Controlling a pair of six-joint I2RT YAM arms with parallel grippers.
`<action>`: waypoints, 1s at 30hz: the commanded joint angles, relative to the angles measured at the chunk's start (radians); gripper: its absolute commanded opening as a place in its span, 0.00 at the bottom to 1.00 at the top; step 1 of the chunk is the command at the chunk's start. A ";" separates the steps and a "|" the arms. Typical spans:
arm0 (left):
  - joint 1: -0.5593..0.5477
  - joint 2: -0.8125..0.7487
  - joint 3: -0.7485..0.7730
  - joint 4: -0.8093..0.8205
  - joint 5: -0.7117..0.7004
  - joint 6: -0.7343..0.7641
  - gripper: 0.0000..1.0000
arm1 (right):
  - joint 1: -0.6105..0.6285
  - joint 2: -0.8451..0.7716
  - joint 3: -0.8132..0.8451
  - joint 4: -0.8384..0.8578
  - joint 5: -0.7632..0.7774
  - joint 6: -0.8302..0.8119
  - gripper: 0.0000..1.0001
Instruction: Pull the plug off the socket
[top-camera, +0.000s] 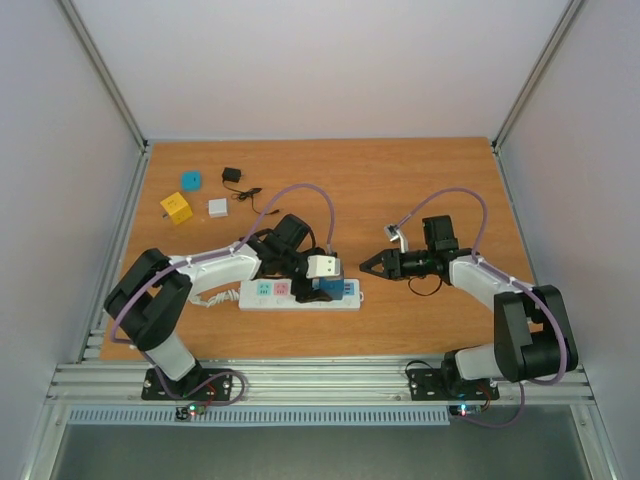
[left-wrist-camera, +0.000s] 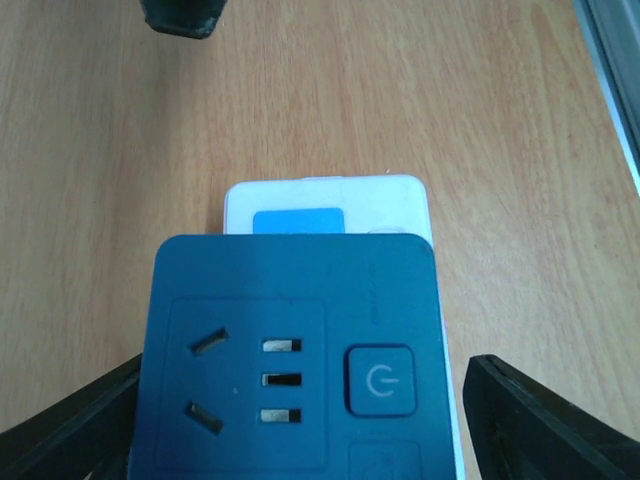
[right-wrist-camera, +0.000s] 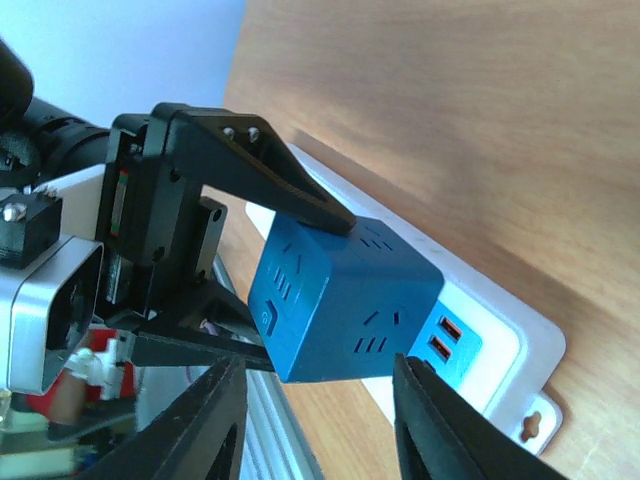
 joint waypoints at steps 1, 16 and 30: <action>-0.007 0.029 0.007 0.058 -0.021 0.001 0.79 | -0.006 0.034 -0.005 0.010 -0.049 0.035 0.39; -0.018 0.078 0.023 0.265 -0.127 -0.184 0.49 | 0.009 0.203 0.054 0.011 -0.057 0.082 0.10; -0.026 0.069 0.019 0.256 -0.142 -0.124 0.48 | 0.066 0.311 0.121 -0.002 0.000 0.127 0.04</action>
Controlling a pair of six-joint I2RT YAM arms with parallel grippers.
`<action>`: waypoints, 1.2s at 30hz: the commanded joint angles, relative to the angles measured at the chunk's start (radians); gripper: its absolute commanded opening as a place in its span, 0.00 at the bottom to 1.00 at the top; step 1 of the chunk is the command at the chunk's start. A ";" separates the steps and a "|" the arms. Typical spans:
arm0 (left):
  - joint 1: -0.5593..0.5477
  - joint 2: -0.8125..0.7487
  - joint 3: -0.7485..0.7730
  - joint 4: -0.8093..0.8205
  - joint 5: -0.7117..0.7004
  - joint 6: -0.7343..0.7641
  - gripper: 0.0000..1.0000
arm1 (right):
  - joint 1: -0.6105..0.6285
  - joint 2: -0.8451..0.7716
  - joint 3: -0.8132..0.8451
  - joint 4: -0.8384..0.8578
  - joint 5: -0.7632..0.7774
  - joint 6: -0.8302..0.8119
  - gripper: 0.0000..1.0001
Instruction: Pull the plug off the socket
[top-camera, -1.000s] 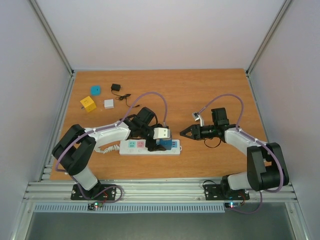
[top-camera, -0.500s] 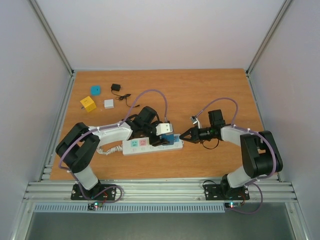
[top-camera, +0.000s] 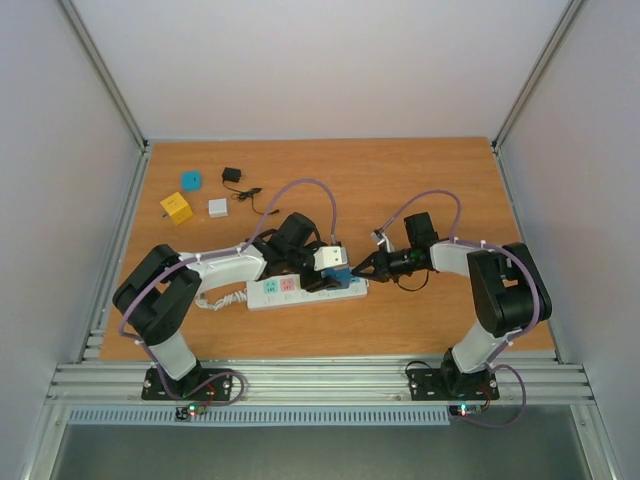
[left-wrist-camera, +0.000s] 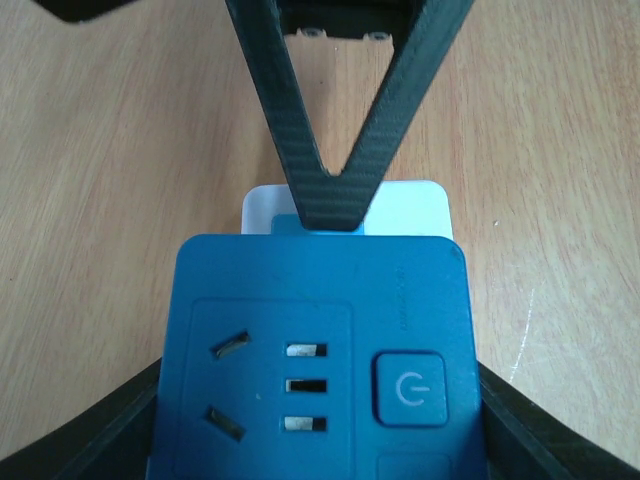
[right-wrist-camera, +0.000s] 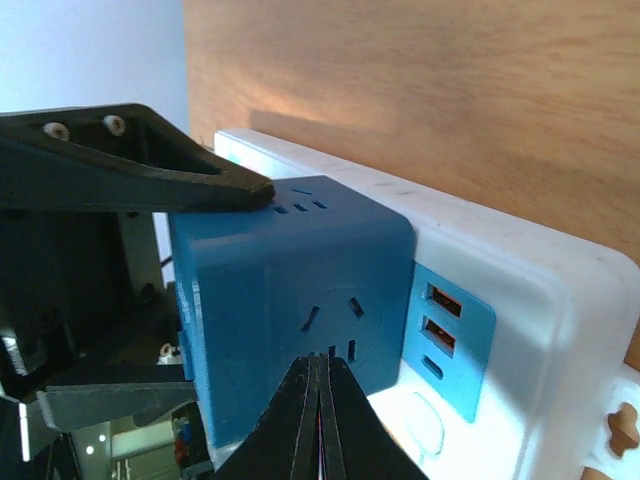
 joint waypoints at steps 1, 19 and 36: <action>-0.009 0.018 0.018 0.085 -0.022 0.030 0.48 | 0.018 0.033 0.024 -0.019 0.016 0.006 0.05; -0.009 -0.032 0.005 0.163 0.029 -0.081 0.46 | 0.018 0.190 0.089 -0.091 0.119 -0.061 0.05; -0.007 -0.080 0.016 0.137 0.049 -0.048 0.43 | 0.019 0.207 0.120 -0.159 0.191 -0.122 0.07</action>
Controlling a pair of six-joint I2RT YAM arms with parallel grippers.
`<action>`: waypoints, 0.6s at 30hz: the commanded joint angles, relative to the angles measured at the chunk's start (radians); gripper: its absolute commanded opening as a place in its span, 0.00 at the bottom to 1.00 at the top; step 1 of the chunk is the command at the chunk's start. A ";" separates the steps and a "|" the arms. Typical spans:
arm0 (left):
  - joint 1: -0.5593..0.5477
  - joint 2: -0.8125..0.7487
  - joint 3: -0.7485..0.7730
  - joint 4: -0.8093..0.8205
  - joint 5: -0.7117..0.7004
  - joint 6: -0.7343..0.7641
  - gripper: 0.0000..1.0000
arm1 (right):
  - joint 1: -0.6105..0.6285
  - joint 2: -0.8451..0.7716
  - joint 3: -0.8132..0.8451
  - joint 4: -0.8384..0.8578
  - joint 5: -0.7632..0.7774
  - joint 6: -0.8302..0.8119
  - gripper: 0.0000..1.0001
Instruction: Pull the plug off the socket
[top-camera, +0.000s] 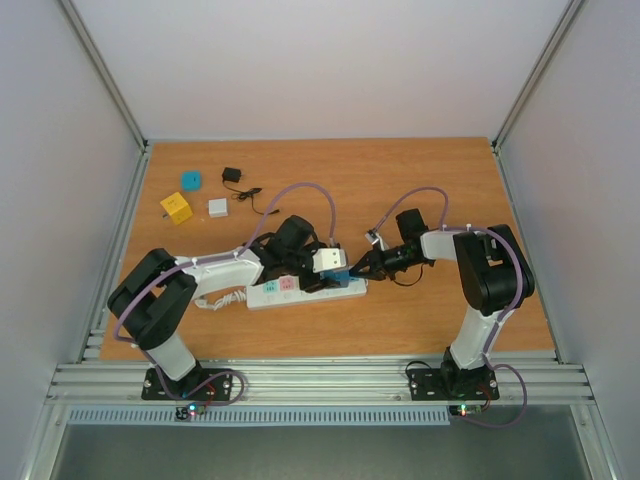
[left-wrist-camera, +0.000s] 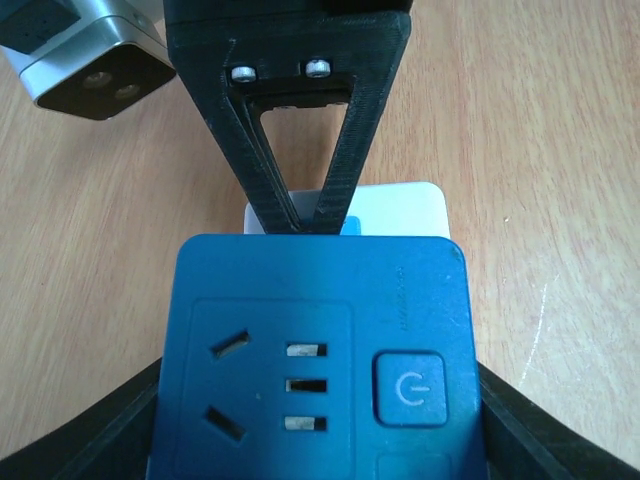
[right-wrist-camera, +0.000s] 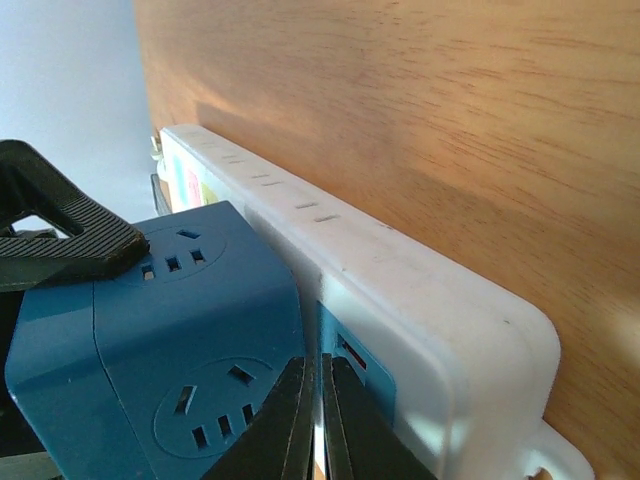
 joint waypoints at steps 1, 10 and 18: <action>0.003 -0.036 0.073 0.069 0.097 -0.099 0.43 | 0.002 0.030 0.001 -0.049 0.151 -0.031 0.07; 0.044 -0.012 0.101 0.064 0.182 -0.258 0.42 | 0.002 0.018 -0.005 -0.044 0.169 -0.026 0.07; 0.043 -0.057 0.072 0.068 0.132 -0.147 0.42 | 0.002 0.019 -0.005 -0.039 0.176 -0.022 0.07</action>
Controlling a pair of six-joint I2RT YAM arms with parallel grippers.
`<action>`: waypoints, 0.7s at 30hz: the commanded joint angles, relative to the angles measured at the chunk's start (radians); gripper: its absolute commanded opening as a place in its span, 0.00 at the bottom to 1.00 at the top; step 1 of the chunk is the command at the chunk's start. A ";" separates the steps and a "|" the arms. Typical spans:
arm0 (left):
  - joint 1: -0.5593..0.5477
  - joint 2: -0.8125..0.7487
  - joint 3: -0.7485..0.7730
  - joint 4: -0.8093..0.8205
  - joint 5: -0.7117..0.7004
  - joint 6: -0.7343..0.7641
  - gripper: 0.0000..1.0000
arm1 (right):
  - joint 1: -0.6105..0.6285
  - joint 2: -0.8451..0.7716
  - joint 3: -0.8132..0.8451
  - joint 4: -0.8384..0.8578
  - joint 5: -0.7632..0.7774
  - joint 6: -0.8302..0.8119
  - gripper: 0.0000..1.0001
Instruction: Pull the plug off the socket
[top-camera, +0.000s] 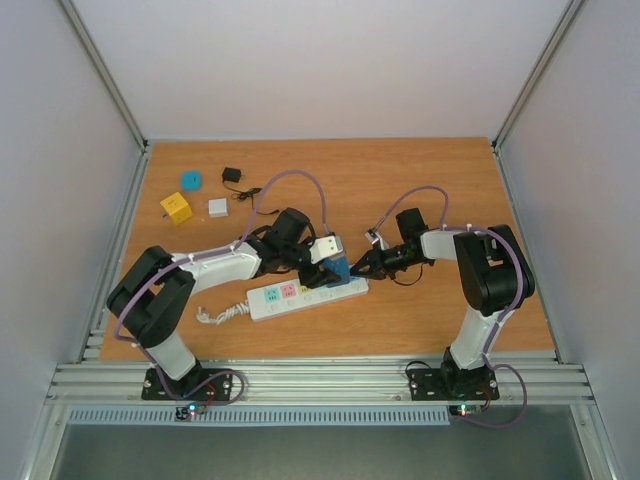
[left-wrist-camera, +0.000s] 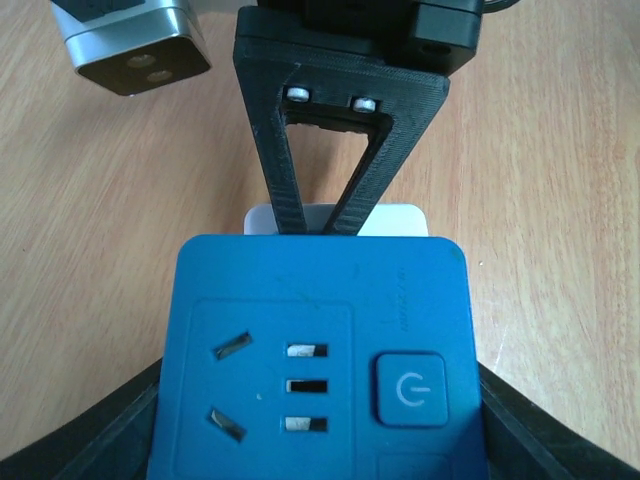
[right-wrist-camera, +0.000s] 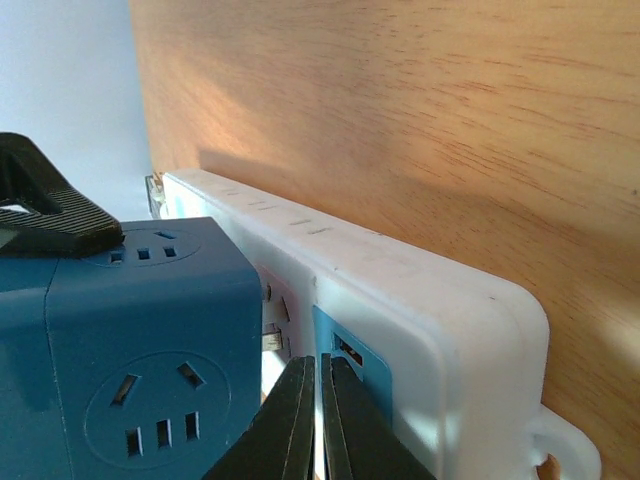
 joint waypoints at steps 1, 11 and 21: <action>-0.001 -0.074 0.020 0.115 0.035 0.075 0.42 | 0.001 0.021 -0.012 -0.034 0.161 -0.009 0.07; -0.001 -0.152 0.019 -0.015 0.098 0.199 0.41 | 0.001 0.023 -0.014 -0.032 0.161 -0.007 0.07; 0.113 -0.188 0.228 -0.481 0.028 0.291 0.40 | 0.001 -0.010 -0.009 -0.023 0.108 -0.003 0.08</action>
